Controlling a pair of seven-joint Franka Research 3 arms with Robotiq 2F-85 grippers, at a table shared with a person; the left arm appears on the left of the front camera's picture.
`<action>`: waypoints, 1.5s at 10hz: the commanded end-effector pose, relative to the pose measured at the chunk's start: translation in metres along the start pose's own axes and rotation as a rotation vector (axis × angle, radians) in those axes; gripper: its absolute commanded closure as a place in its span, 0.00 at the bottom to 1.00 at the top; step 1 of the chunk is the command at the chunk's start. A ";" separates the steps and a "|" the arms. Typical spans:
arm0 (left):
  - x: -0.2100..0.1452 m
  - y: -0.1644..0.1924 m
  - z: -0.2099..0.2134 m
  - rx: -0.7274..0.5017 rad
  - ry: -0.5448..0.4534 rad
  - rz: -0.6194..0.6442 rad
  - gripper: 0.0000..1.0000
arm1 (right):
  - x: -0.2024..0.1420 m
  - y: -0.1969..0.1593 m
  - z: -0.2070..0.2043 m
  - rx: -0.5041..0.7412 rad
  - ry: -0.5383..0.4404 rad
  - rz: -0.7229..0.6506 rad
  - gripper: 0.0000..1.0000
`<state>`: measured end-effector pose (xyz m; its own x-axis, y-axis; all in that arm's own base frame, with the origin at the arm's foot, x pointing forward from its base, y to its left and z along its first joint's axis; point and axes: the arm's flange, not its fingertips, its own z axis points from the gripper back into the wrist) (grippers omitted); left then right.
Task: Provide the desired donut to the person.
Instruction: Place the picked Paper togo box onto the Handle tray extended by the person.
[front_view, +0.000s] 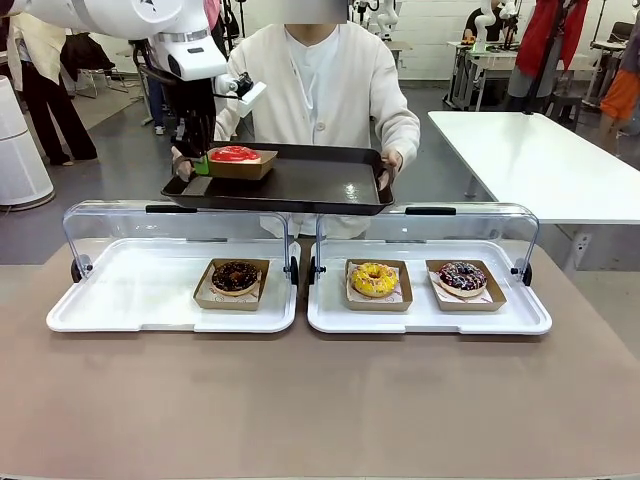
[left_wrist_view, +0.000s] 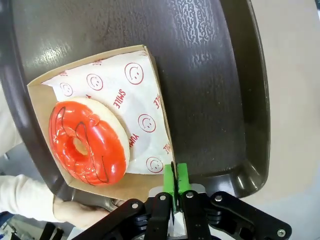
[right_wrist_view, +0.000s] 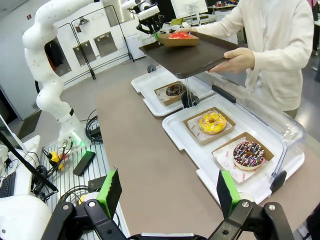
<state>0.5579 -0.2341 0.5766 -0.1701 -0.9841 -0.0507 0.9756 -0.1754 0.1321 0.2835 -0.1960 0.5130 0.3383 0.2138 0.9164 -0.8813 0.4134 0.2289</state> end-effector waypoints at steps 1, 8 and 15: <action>-0.002 -0.003 0.003 0.006 -0.026 0.003 0.39 | -0.001 0.000 -0.001 0.004 -0.018 0.007 0.00; -0.002 -0.003 0.006 -0.015 -0.020 -0.009 0.00 | -0.001 0.000 -0.001 0.004 -0.018 0.007 0.00; -0.036 -0.040 0.007 -0.086 -0.077 -0.053 0.00 | -0.001 0.000 -0.001 0.004 -0.018 0.007 0.00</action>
<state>0.5453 -0.2156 0.5817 -0.1946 -0.9808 -0.0094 0.9790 -0.1948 0.0601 0.2835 -0.1960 0.5129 0.3384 0.2138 0.9164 -0.8813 0.4133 0.2290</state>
